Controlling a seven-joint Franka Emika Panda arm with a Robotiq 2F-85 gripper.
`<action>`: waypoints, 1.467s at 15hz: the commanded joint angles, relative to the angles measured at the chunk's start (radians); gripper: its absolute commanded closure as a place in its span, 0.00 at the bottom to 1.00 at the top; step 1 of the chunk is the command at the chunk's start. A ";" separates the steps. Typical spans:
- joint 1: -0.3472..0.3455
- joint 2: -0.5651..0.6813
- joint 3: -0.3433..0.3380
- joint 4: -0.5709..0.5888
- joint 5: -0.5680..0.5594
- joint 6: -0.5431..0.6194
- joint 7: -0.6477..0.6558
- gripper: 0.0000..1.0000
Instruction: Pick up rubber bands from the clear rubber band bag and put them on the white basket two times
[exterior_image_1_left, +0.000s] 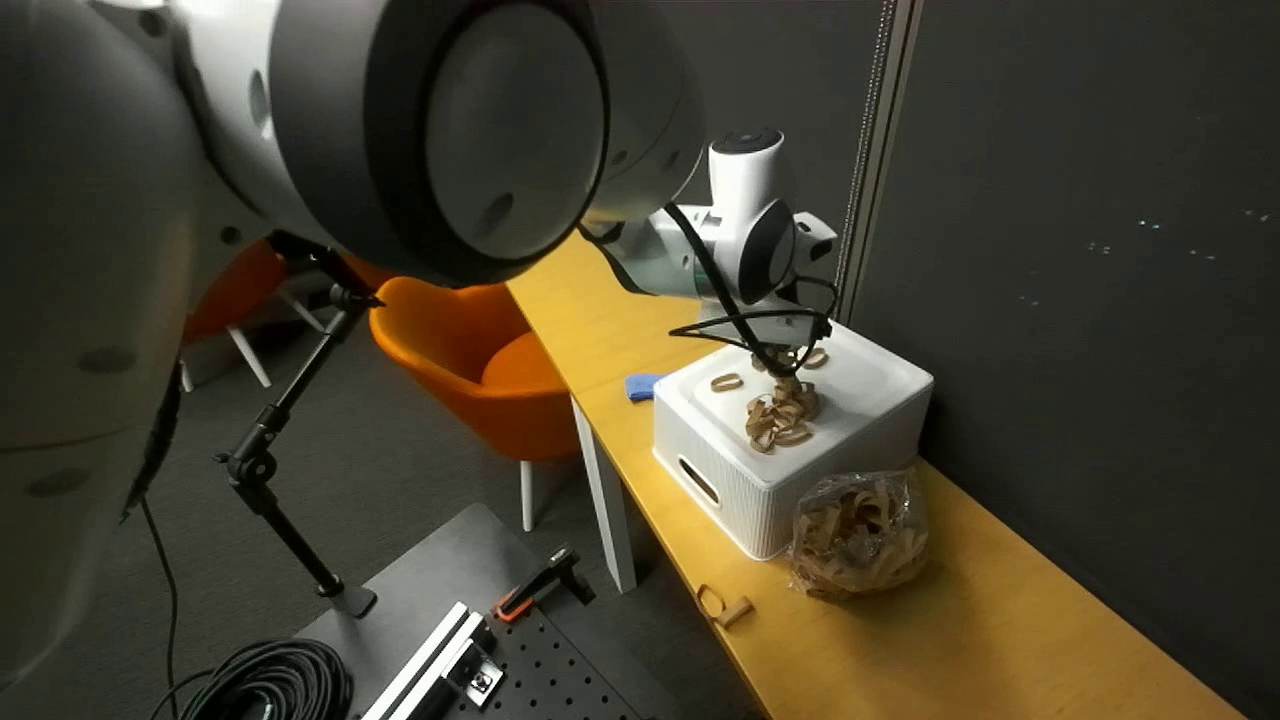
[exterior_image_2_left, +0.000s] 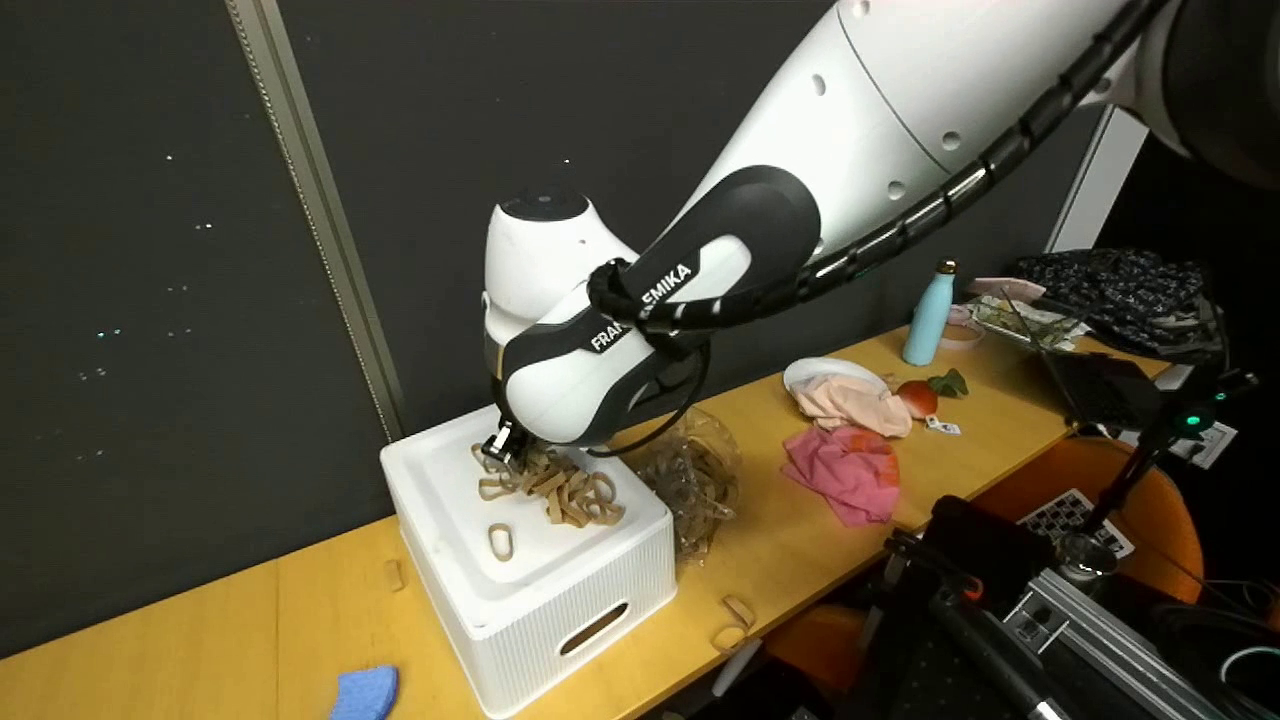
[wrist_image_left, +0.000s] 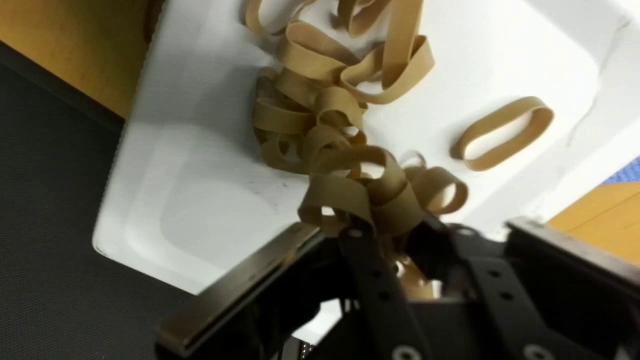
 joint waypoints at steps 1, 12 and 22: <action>-0.013 0.035 0.022 0.043 0.038 -0.012 -0.032 0.45; 0.006 -0.013 -0.031 0.076 0.087 -0.253 0.107 0.00; 0.017 -0.031 -0.050 0.081 0.072 -0.388 0.242 0.00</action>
